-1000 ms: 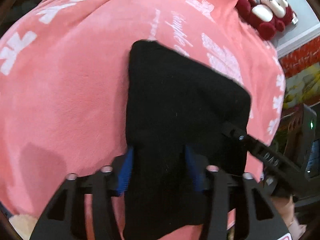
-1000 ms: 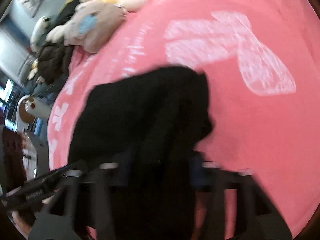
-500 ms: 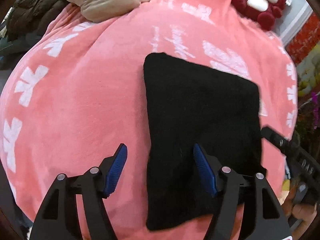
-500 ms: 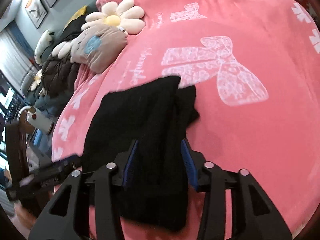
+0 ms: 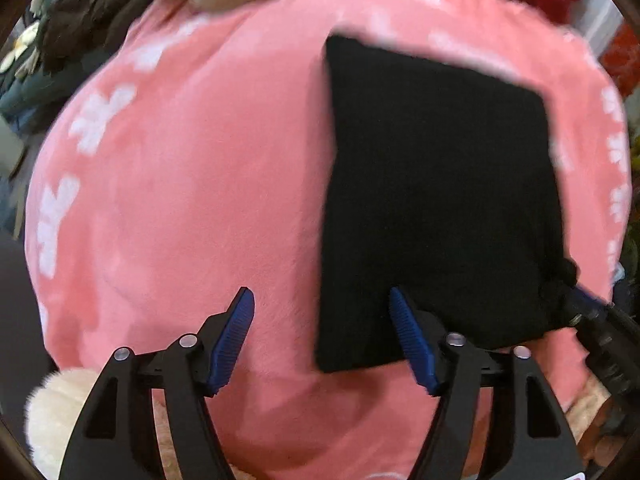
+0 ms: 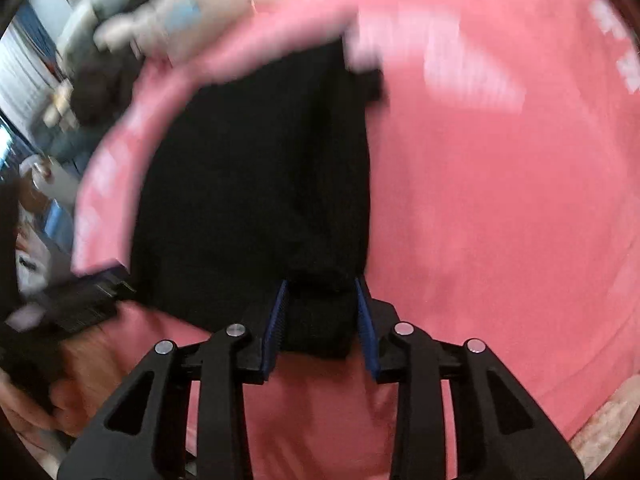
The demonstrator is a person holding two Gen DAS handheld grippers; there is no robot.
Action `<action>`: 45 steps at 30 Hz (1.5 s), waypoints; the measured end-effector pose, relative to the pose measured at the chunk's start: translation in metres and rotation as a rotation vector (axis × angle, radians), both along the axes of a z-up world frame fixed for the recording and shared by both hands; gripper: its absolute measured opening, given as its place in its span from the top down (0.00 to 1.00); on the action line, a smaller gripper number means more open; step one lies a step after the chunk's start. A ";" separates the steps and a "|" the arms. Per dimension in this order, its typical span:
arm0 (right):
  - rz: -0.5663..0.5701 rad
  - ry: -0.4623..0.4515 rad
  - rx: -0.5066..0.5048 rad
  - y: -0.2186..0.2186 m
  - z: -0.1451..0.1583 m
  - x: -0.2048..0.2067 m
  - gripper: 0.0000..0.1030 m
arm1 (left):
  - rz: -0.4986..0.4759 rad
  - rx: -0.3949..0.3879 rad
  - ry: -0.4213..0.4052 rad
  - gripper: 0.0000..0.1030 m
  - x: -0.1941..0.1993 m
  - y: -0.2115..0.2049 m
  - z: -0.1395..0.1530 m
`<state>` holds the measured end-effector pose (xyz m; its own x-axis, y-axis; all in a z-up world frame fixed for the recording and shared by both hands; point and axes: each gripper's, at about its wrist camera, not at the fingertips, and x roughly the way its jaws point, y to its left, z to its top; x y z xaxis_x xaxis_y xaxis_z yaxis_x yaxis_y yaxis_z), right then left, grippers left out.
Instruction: Fold small clothes
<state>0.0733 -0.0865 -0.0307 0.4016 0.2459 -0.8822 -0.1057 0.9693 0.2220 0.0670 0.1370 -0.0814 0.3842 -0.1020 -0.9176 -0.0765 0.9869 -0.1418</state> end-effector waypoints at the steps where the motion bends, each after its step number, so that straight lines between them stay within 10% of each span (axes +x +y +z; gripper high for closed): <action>1: -0.020 -0.013 0.023 -0.003 0.004 -0.002 0.67 | 0.021 -0.031 0.008 0.32 -0.001 0.003 -0.003; 6: -0.067 -0.095 0.069 -0.016 0.047 -0.029 0.66 | 0.009 -0.020 -0.109 0.35 -0.027 0.004 0.035; 9: -0.067 -0.162 0.014 -0.018 0.058 -0.058 0.46 | 0.002 -0.036 -0.135 0.18 -0.046 -0.006 0.043; 19: -0.072 -0.210 -0.100 -0.021 0.037 -0.097 0.24 | -0.070 0.098 -0.161 0.18 -0.050 -0.053 0.032; 45: -0.146 -0.175 -0.124 -0.011 0.032 -0.090 0.21 | -0.112 0.123 -0.098 0.20 -0.053 -0.058 0.018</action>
